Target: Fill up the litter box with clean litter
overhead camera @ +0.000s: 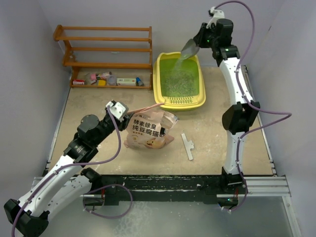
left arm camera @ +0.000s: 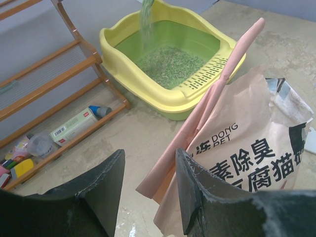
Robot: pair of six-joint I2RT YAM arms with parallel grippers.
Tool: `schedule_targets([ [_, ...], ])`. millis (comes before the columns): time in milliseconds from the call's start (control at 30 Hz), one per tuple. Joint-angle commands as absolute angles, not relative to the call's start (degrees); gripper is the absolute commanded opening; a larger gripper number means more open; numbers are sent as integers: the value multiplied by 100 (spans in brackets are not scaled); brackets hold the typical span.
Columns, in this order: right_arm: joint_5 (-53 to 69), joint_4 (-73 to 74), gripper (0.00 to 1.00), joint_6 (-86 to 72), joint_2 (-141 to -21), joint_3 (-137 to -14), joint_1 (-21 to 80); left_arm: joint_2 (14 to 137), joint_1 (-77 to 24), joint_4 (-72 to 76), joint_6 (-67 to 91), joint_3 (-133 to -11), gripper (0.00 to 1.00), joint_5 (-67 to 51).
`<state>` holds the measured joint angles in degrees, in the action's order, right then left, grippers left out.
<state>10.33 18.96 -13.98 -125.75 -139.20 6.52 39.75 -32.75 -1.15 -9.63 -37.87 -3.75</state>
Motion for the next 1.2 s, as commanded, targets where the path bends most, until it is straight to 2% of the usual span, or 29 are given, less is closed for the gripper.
schedule_targets([
  [0,327,1898,0,-607,-12474,-14177,967,3870,-3251,-41,-1021,-3947,50,-308],
  [100,-24,1789,0,-195,-12305,-13854,1112,3831,-3250,-41,-1011,-3946,50,-316],
  [367,-63,1547,0,-332,-11546,-12990,1116,3797,-3245,-41,-986,-3955,50,-444],
  [567,-23,2734,0,-722,-11318,-13619,1116,3810,-3241,-167,-1115,-4069,54,-518],
  [600,100,2861,0,-871,-11168,-13480,1116,3806,-3238,-144,-1155,-4071,56,-556],
  [667,388,2753,0,-1138,-10656,-12809,1123,3816,-3243,-112,-1186,-4073,70,-616],
  [700,522,2658,0,-1273,-10341,-12400,1125,3833,-3243,-183,-1256,-4103,71,-743],
  [867,1090,2710,0,-1656,-9023,-10991,1151,4037,-3243,-1040,-1571,-4790,74,-1361],
  [1167,2258,2960,0,-1971,-7908,-9693,1257,4681,-3243,-2634,-2579,-5701,71,-2414],
])
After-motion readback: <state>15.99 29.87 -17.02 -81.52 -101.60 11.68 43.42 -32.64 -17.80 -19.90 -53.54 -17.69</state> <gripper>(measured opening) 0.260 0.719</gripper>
